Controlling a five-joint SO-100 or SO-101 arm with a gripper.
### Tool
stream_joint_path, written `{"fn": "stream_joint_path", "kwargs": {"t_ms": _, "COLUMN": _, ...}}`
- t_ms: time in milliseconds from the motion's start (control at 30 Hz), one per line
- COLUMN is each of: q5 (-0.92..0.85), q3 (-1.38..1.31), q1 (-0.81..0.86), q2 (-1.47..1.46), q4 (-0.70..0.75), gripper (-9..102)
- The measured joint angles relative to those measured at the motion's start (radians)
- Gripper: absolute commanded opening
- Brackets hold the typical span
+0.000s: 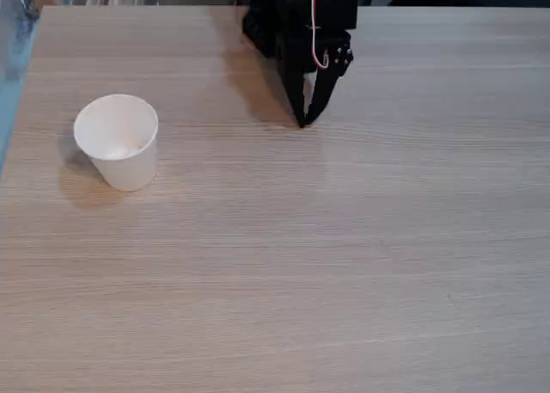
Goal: Grasp a block and put it in the bin.
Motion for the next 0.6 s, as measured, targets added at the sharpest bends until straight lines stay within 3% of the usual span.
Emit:
{"fn": "stream_joint_path", "kwargs": {"t_ms": 167, "q5": -0.040, "q3": -0.003, "q1": 0.009, "q2": 0.009, "q4": 0.054, "gripper": 2}}
{"fn": "stream_joint_path", "kwargs": {"t_ms": 367, "q5": -0.009, "q3": 0.005, "q1": 0.138, "q2": 0.210, "q4": 0.244, "gripper": 15}}
{"fn": "stream_joint_path", "kwargs": {"t_ms": 600, "q5": 0.002, "q3": 0.005, "q1": 0.183, "q2": 0.275, "q4": 0.272, "gripper": 18}}
